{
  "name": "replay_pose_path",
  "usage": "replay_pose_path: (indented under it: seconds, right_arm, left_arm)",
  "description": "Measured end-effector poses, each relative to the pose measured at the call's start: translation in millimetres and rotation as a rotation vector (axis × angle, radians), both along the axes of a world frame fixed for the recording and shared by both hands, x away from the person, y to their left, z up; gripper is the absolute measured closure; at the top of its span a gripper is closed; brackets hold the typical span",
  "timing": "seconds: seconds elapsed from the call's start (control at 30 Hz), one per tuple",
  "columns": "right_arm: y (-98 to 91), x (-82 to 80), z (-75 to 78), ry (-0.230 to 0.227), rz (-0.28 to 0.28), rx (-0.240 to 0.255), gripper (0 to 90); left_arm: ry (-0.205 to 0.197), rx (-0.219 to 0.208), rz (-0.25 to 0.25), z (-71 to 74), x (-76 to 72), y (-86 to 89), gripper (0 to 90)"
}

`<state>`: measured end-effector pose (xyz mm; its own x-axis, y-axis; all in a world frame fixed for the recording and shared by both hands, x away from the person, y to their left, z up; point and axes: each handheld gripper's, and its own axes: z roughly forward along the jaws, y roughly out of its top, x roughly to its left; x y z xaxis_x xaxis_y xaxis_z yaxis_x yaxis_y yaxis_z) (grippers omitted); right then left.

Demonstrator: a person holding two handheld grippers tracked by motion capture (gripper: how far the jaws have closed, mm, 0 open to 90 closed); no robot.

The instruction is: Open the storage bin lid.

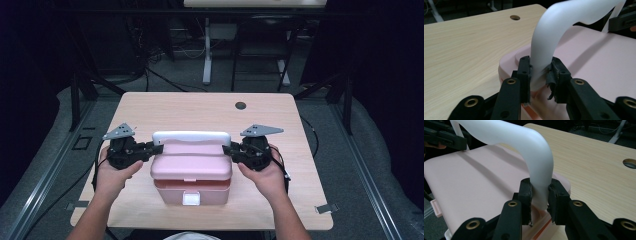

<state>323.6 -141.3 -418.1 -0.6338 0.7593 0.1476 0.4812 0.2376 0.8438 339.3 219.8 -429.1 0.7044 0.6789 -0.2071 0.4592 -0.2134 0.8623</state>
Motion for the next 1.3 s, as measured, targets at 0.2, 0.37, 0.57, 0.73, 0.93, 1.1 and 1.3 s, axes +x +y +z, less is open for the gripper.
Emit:
replay_pose_path:
  seconds: [0.2, 0.37, 0.57, 0.73, 0.93, 1.1, 1.3]
  right_arm:
    - [-0.4, 0.4, 1.1, -0.006, -0.007, 0.012, 73.6]
    - [-1.2, 0.3, 3.8, -0.015, -0.016, 0.024, 73.6]
    - [-2.2, 0.9, 5.7, -0.016, -0.024, 0.044, 73.6]
    - [-1.8, 0.8, 6.7, -0.020, -0.023, 0.045, 73.6]
    - [-0.4, 1.7, 8.4, -0.020, -0.018, 0.043, 73.6]
    - [-0.4, 2.5, 7.7, -0.021, -0.018, 0.034, 73.6]
    - [-2.5, 3.0, 5.6, -0.010, -0.019, 0.038, 73.6]
  left_arm:
    - [-0.005, 0.004, 0.014, 9.1, -9.7, 9.3, 64.6]
    - [-0.001, 0.027, 0.031, 11.9, -22.7, 21.2, 67.0]
    - [0.013, 0.054, 0.030, 6.0, -42.2, 34.8, 82.2]
    - [0.034, 0.075, 0.021, -5.5, -52.8, 39.9, 89.6]
    - [0.057, 0.072, -0.016, -13.3, -53.7, 31.9, 89.9]
    - [0.064, 0.086, -0.042, -18.2, -54.0, 20.4, 89.9]
    - [0.084, 0.087, -0.065, -23.0, -49.7, 10.4, 89.9]
